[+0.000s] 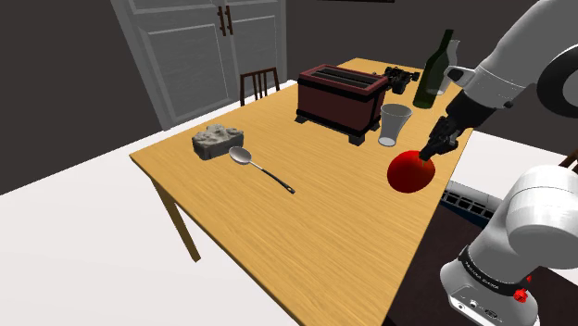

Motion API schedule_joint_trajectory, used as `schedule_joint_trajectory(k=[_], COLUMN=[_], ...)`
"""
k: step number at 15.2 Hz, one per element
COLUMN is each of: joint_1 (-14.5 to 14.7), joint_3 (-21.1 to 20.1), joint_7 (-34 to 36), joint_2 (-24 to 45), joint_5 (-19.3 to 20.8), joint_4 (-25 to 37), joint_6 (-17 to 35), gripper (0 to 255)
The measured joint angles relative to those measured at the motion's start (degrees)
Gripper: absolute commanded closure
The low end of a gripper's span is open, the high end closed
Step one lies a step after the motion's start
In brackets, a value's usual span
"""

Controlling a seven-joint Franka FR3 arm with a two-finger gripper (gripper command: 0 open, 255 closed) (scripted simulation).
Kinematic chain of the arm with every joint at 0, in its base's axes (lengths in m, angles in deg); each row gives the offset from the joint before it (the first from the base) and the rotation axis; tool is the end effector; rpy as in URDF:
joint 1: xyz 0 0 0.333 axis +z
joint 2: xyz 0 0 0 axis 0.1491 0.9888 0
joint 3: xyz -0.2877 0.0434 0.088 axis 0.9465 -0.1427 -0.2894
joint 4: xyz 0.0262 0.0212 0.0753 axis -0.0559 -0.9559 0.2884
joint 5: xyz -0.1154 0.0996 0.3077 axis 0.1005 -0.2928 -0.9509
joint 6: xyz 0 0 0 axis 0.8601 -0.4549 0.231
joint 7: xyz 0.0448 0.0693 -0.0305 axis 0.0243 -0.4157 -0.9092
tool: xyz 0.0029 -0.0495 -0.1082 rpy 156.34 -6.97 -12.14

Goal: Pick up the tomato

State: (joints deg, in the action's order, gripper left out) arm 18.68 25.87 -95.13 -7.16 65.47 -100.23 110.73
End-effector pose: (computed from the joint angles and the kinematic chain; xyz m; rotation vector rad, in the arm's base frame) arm 0.1607 -0.0013 0.4820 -2.9411 -0.7758 -0.4538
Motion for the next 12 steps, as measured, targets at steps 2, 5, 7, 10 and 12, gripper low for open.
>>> schedule_joint_trajectory(k=[2,5,7,10,12], joint_1=[0.00,0.11,0.30,0.53,0.74], joint_3=[0.00,-0.17,-0.34,-0.53,-0.79], joint_7=[0.00,0.12,0.22,0.34,0.52], joint_2=[0.00,0.12,0.85,1.88,2.55], joint_5=[0.00,-0.13,-0.28,-0.46,-0.69], joint_4=[0.01,0.40,1.96,4.26,5.97], joint_6=[0.00,-0.30,-1.14,-2.37,-3.40], gripper=[255,255,255,255,255])
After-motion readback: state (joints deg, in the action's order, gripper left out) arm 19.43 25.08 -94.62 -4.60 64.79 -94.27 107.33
